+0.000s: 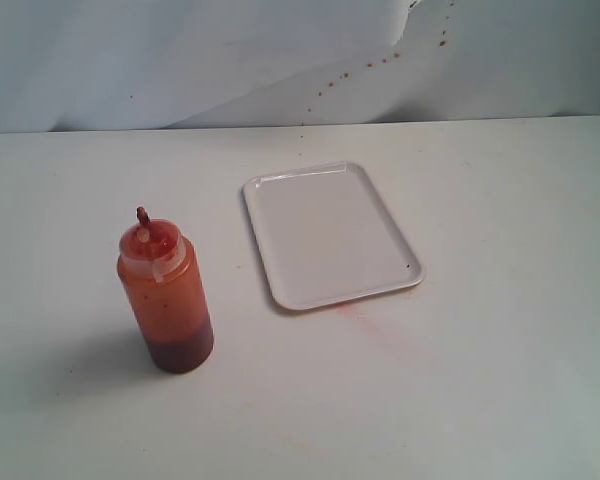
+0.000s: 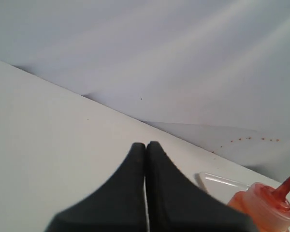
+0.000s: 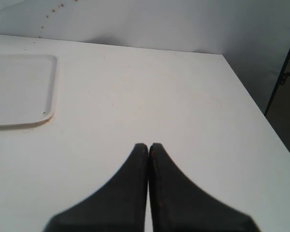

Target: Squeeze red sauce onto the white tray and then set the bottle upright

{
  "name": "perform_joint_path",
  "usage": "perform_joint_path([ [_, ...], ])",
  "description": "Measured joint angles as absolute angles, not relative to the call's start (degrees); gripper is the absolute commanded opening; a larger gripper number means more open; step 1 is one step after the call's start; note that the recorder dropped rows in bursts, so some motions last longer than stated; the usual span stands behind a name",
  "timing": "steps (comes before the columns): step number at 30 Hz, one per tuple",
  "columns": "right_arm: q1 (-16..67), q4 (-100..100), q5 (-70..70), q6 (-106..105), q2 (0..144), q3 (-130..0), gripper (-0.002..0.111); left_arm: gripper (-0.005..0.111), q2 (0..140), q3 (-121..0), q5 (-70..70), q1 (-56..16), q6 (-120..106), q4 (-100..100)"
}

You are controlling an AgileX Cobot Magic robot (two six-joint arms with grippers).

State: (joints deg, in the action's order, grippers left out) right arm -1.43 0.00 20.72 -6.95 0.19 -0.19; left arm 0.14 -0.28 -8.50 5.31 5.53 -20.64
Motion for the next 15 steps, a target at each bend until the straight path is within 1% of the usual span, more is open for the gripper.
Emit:
perform_joint_path([
  [7, -1.43, 0.00, 20.72, -6.95, 0.19, -0.19, 0.000, 0.000, 0.14, -0.28, -8.28, 5.31, 5.53, -26.49],
  [11, -1.43, 0.00, 20.72, -6.95, 0.19, -0.19, 0.000, 0.000, 0.14, -0.28, -8.28, 5.31, 5.53, -35.11],
  [13, -1.43, 0.00, 20.72, -6.95, 0.19, -0.19, 0.000, 0.000, 0.14, -0.28, -5.67, 5.31, 5.68, -36.05],
  [15, -1.43, 0.00, 20.72, -6.95, 0.19, -0.19, 0.000, 0.000, 0.14, -0.28, 1.49, 5.31, 5.68, -36.02],
])
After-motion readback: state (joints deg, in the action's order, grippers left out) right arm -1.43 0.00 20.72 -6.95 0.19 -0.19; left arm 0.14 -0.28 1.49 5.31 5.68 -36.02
